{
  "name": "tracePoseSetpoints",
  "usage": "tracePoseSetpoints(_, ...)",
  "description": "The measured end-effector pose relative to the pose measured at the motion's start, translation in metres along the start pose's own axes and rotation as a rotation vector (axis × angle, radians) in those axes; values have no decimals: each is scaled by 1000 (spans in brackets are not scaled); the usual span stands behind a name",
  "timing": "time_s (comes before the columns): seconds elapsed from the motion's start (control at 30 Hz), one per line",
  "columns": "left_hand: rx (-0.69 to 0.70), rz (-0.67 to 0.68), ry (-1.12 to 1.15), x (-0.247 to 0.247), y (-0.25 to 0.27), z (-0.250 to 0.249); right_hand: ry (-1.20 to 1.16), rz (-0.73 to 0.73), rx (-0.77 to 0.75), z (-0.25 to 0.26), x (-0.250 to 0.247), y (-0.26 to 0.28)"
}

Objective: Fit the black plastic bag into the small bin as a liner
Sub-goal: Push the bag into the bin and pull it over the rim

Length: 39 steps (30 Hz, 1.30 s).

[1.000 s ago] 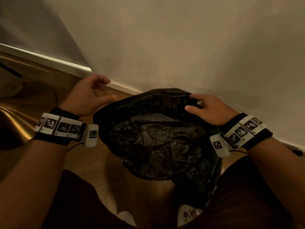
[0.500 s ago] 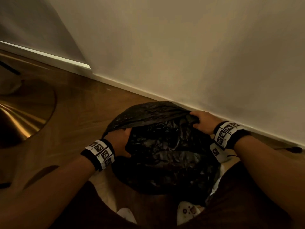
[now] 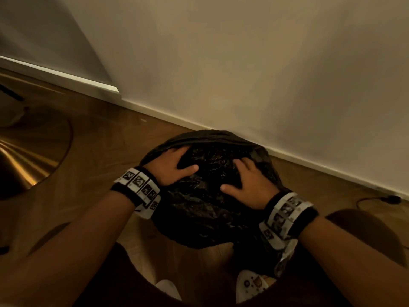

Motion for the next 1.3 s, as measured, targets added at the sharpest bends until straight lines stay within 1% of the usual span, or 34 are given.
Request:
tracePoseSetpoints(0.03,-52,-1,8,5,-9,9,-19,36,28,-5,18,-3)
tracePoseSetpoints(0.07,-104,-2,13,8,-15,19,-54,38,42,-7,32,-6)
tracePoseSetpoints(0.1,-139,-9,29,11,-18,26,-94,10,49,-8,40,-10)
tracePoseSetpoints(0.2,-193,-59,114,18,-19,37,-258,-165,31,-9,41,-19)
tracePoseSetpoints(0.23,-205,-88,160,19,-18,40,-325,-207,32,-10,39,-23)
tracePoseSetpoints(0.3,-243,-162,286,18,-15,46,-452,-244,44,-15,37,-31)
tracePoseSetpoints(0.4,-341,-259,539,16,-11,60,-666,-301,96,-25,27,-42)
tracePoseSetpoints(0.43,-379,-272,595,17,-9,66,-750,-296,124,-31,26,-46)
tracePoseSetpoints(0.5,-444,-261,641,20,-5,70,-927,-239,195,-44,30,-54)
tracePoseSetpoints(0.57,-500,-198,611,23,-1,70,-1098,-163,326,-58,41,-56)
tracePoseSetpoints(0.6,-533,-146,567,22,1,67,-1123,-132,384,-65,45,-57)
tracePoseSetpoints(0.63,-548,-89,505,23,3,65,-1079,-110,400,-69,46,-58)
tracePoseSetpoints(0.67,-535,-37,431,22,2,63,-949,-96,377,-67,41,-59)
tracePoseSetpoints(0.7,-498,-6,356,20,1,62,-799,-117,327,-64,33,-60)
tracePoseSetpoints(0.73,-443,-9,280,16,1,60,-645,-174,257,-58,20,-62)
tracePoseSetpoints(0.8,-312,-92,166,2,1,58,-386,-307,80,-34,-7,-59)
tracePoseSetpoints(0.83,-252,-122,140,-3,3,55,-295,-361,-3,-21,-17,-55)
tracePoseSetpoints(0.87,-204,-131,119,-7,6,51,-226,-386,-79,-8,-24,-50)
tracePoseSetpoints(0.9,-181,-123,110,-6,7,49,-181,-373,-140,3,-26,-46)
tracePoseSetpoints(0.93,-173,-101,136,-3,10,48,-161,-322,-172,11,-23,-44)
tracePoseSetpoints(1.0,-191,-55,323,10,13,48,-188,-177,-141,14,-10,-46)
tracePoseSetpoints(1.07,-221,-42,454,22,13,48,-231,-80,-68,8,5,-51)
tracePoseSetpoints(1.17,-260,-80,464,29,11,42,-240,-3,18,-2,20,-59)
tracePoseSetpoints(1.27,-249,-104,517,29,9,40,-238,11,25,-7,25,-67)
tracePoseSetpoints(1.3,-272,-78,499,32,7,46,-257,18,21,-8,25,-69)
Point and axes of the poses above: each hand's wrist, its own y-axis away from the middle knuckle, its own x-axis out of the palm, z = x × y, the point moved 9 cm from there along -y, towards the middle knuckle, and after that the axes turned 5 degrees about -y, right-handed, at the moved point
